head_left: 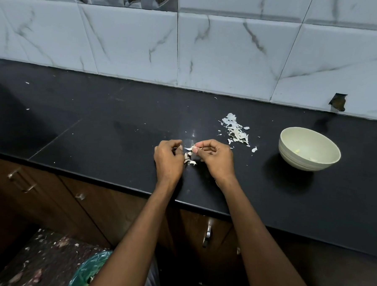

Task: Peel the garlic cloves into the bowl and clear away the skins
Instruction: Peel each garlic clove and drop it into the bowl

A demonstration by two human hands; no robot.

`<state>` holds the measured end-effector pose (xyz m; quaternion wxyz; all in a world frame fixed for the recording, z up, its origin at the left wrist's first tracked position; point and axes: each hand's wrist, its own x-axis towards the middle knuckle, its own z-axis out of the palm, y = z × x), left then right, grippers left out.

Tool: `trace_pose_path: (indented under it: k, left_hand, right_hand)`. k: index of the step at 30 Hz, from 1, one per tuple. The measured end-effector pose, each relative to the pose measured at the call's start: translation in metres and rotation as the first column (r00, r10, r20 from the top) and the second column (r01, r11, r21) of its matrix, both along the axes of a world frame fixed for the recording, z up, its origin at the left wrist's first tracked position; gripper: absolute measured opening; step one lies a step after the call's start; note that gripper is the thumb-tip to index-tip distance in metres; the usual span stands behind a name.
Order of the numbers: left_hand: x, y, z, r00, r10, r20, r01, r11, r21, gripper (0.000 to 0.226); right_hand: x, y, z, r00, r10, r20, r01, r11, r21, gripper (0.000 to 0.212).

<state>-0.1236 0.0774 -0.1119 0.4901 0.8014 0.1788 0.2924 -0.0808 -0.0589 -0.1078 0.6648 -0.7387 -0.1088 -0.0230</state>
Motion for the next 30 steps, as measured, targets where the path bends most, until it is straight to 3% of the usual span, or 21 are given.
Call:
trace_pose_path:
  k: [5,9,12,16,20,22,26,30]
  left_hand:
    - [-0.001,0.001,-0.002,0.998,0.007,0.068,-0.004,0.999,-0.033,0.024]
    - [-0.007,-0.01,0.004,0.979,-0.012,0.201,-0.004,0.997,0.077,0.023]
    - [-0.011,-0.036,0.01,0.935,-0.143,0.324,0.119,0.989,0.093,0.017]
    - [-0.004,-0.091,0.011,0.892,-0.361,0.271,0.385,0.922,-0.039,0.013]
    - [0.005,-0.117,0.007,0.884,-0.376,0.278,0.461,0.798,-0.387,0.01]
    - [0.007,-0.116,0.006,0.878,-0.377,0.295,0.478,0.731,-0.487,0.01]
    - [0.006,-0.11,0.007,0.829,-0.469,0.304,0.549,0.581,-0.602,0.015]
    - [0.009,-0.11,0.004,0.848,-0.433,0.307,0.525,0.6,-0.604,0.024]
  right_hand:
    - [-0.006,-0.008,0.007,0.998,0.017,-0.056,-0.004,0.974,0.225,0.021]
    - [-0.01,-0.033,0.01,1.0,0.03,-0.004,-0.029,0.978,0.205,0.02]
    - [-0.013,-0.065,0.011,0.998,0.03,0.059,-0.038,0.989,0.143,0.019]
    - [-0.016,-0.104,0.012,0.993,0.031,0.111,-0.046,0.989,0.138,0.016]
    - [-0.012,-0.114,0.009,0.996,-0.029,0.086,0.01,0.977,0.214,0.017]
    - [-0.011,-0.112,0.01,0.998,-0.012,0.061,-0.003,0.971,0.239,0.02]
    - [-0.009,-0.112,0.007,0.999,0.027,0.047,-0.037,0.974,0.222,0.021]
    - [-0.01,-0.111,0.008,1.0,0.01,0.029,-0.018,0.957,0.288,0.017]
